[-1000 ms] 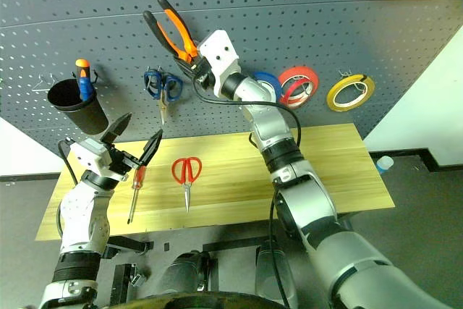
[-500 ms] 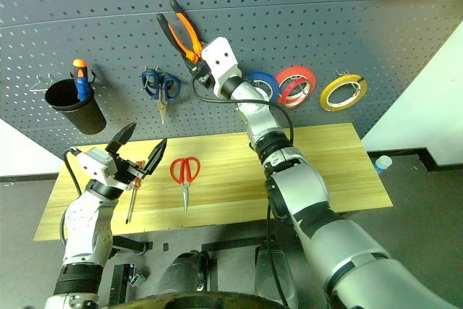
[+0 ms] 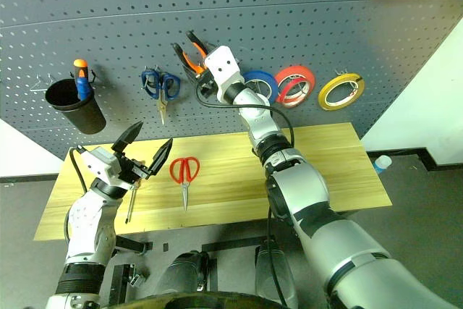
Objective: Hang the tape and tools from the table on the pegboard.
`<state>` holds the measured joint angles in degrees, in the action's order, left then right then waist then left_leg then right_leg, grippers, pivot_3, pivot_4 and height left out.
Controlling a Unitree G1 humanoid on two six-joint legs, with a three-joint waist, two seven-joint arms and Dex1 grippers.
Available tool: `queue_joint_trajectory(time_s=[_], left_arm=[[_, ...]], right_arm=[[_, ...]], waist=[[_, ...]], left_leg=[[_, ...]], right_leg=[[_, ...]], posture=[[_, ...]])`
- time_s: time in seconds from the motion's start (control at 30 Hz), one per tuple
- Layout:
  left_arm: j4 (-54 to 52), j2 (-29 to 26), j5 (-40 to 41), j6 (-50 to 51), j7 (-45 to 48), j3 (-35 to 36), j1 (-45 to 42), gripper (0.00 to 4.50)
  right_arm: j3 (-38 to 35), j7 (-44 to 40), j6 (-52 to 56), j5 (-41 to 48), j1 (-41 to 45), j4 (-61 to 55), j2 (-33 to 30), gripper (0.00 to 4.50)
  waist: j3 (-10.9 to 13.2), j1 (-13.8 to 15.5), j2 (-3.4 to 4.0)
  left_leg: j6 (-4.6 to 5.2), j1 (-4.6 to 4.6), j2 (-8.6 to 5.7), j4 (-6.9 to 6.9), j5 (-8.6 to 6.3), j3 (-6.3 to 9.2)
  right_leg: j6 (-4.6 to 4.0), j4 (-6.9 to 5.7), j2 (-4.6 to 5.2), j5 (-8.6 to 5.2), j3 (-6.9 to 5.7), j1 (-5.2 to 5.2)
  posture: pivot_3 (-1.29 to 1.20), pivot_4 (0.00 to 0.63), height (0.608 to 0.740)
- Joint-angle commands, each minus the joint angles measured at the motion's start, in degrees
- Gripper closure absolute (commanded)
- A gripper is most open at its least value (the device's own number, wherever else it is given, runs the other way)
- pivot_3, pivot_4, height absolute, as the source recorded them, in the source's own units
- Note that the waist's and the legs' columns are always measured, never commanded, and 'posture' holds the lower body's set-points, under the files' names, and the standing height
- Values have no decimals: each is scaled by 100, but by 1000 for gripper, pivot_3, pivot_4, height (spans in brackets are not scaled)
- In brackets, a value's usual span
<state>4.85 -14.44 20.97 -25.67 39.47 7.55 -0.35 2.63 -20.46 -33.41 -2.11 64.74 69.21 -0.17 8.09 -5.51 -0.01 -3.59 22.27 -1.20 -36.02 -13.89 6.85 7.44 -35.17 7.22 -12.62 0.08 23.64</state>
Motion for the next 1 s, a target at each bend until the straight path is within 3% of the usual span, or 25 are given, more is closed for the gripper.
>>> queue_joint_trajectory(time_s=[0.03,0.27,0.4,0.6,0.83,1.0], left_arm=[[-233,-81,-64,42,-127,48,38,0],[-788,-95,-333,516,-748,110,527,0],[-1181,-75,-598,1355,-1300,13,888,0],[-1556,222,-1092,3189,-2407,-248,968,0],[-1137,682,-1656,6542,-3618,-735,-68,0],[-203,1263,-1550,7647,-4126,-449,-1167,0]], right_arm=[[184,-60,-714,-284,-178,-617,-273,36],[603,-1550,-1202,110,-1340,-2383,-813,36],[743,-2455,-641,736,-2185,-3982,-1419,36],[1108,-4187,385,1555,-3466,-5790,-2834,36],[1306,-5143,528,1411,-4259,-5733,-3647,36],[1234,-5137,616,1338,-4404,-5445,-3629,36]], waist=[[0,13,0],[2,-18,4],[7,14,11],[44,166,-15],[79,259,-41],[101,270,-76]], left_leg=[[-2,0,1,-3,2,2],[-2,-21,11,3,2,2],[-1,-23,11,9,2,2],[-3,-31,13,-12,0,1],[-5,-30,12,-23,-1,-2],[-5,-29,12,-17,0,-3]], right_leg=[[-15,0,-3,-1,0,-1],[-9,2,-15,1,13,-14],[-4,2,-16,2,16,-13],[-2,2,-16,-26,16,-28],[-3,7,-16,-25,16,-35],[1,9,-18,-23,15,-32]], posture=[[-64,97,740],[-72,105,740],[-62,113,740],[-60,128,740],[-82,129,740],[-94,126,740]])
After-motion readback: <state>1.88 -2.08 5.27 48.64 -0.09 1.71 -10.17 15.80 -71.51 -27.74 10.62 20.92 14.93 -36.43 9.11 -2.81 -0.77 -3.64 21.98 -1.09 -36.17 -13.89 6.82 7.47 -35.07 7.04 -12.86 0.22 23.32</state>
